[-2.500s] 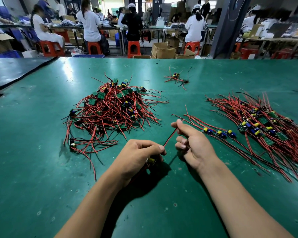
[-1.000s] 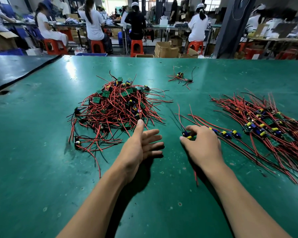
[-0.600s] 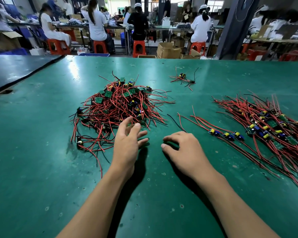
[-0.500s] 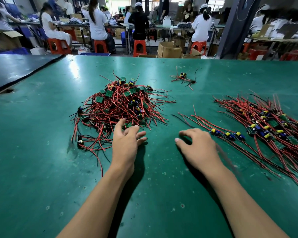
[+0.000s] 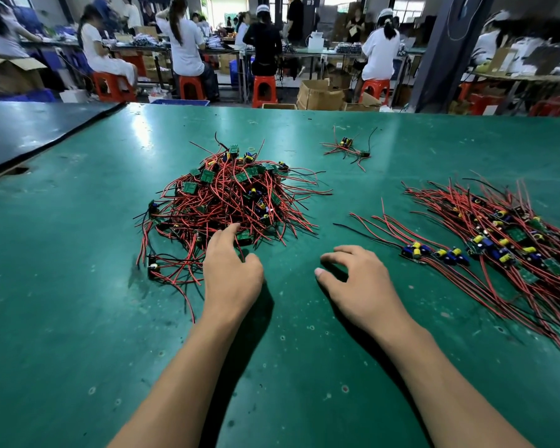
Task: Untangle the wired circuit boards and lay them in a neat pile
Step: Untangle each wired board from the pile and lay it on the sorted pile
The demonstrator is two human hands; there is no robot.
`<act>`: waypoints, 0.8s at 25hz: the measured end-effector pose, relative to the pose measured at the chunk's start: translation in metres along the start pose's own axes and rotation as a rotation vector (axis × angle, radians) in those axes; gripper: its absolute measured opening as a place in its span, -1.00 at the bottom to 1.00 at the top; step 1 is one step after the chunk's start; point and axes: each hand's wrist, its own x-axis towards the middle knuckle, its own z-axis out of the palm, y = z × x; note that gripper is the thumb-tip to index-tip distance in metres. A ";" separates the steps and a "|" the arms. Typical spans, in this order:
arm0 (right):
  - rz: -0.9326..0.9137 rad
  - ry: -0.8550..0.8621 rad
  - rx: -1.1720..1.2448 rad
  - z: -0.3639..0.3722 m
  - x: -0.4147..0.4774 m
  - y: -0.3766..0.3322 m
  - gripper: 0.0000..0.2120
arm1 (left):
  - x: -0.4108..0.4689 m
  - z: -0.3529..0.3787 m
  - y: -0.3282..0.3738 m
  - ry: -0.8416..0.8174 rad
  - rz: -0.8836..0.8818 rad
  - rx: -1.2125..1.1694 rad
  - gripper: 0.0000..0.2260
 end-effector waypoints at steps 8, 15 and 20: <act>0.013 0.002 0.033 -0.004 0.000 0.000 -0.76 | -0.004 0.001 -0.002 0.029 0.110 0.146 -0.71; 0.005 -0.015 0.033 -0.004 0.000 0.001 -0.73 | 0.001 0.002 -0.007 0.035 0.092 0.303 -0.53; -0.005 -0.031 0.019 -0.004 -0.001 0.001 -0.71 | 0.012 -0.004 -0.007 -0.106 0.006 0.415 -0.50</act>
